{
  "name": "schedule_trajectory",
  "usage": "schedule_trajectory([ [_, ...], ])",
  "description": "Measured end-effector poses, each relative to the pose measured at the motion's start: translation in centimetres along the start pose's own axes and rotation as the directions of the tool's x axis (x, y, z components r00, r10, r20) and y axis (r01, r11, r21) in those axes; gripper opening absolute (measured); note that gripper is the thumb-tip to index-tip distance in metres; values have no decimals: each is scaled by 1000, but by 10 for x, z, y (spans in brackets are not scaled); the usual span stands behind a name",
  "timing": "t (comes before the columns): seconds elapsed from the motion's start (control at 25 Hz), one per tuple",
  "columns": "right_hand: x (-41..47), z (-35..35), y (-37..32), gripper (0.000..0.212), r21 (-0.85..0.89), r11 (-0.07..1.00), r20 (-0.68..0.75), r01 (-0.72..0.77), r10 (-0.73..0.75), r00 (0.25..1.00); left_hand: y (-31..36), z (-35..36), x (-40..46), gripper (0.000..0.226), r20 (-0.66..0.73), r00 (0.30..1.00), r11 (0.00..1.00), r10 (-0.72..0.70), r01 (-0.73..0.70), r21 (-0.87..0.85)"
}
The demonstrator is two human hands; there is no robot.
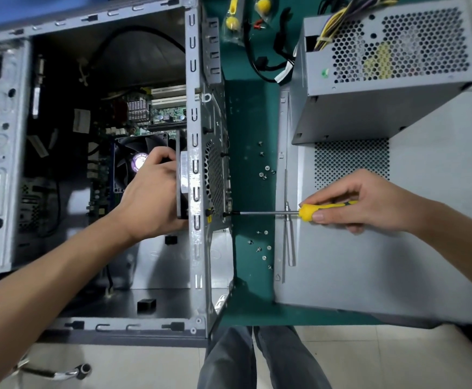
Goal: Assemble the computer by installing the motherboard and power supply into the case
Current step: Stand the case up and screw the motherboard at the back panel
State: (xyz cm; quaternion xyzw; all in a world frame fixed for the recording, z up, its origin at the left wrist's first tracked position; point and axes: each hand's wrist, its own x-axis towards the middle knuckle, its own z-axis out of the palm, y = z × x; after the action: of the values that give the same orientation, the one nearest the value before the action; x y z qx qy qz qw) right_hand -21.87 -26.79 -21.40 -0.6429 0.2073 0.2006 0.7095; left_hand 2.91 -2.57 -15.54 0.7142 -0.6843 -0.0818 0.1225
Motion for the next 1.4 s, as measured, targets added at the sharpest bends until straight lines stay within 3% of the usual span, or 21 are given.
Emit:
schedule_trajectory([
  [0.28, -8, 5, -9, 43, -30, 999, -26, 42, -43, 999, 3, 3, 0, 27, -70, 997, 1000, -22, 20, -21],
  [0.4, -15, 5, -17, 42, -303, 938, -106, 168, -208, 972, 2, 3, 1, 27, -65, 998, 1000, -16, 16, -6],
  [0.48, -15, 3, -21, 41, -381, 896, -94, 229, -284, 954, 0, 4, 1, 26, -57, 998, 1000, -15, 16, 15],
  [0.6, -12, 2, -22, 37, -196, 964, -34, 181, -191, 981, -1, 6, -1, 24, -55, 998, 999, -19, 20, 32],
  [0.72, -5, 0, -15, 36, 18, 999, 42, 32, -33, 999, -1, 6, -2, 22, -69, 998, 999, -15, 18, 42],
  [0.92, -14, 10, -15, 37, -243, 942, -95, 231, -261, 961, -3, 6, -1, 27, -46, 999, 999, 6, -4, 54],
  [1.4, -5, 11, -10, 38, -82, 982, -65, 168, -174, 983, -5, 6, -3, 24, -39, 999, 998, 16, -13, 59],
])
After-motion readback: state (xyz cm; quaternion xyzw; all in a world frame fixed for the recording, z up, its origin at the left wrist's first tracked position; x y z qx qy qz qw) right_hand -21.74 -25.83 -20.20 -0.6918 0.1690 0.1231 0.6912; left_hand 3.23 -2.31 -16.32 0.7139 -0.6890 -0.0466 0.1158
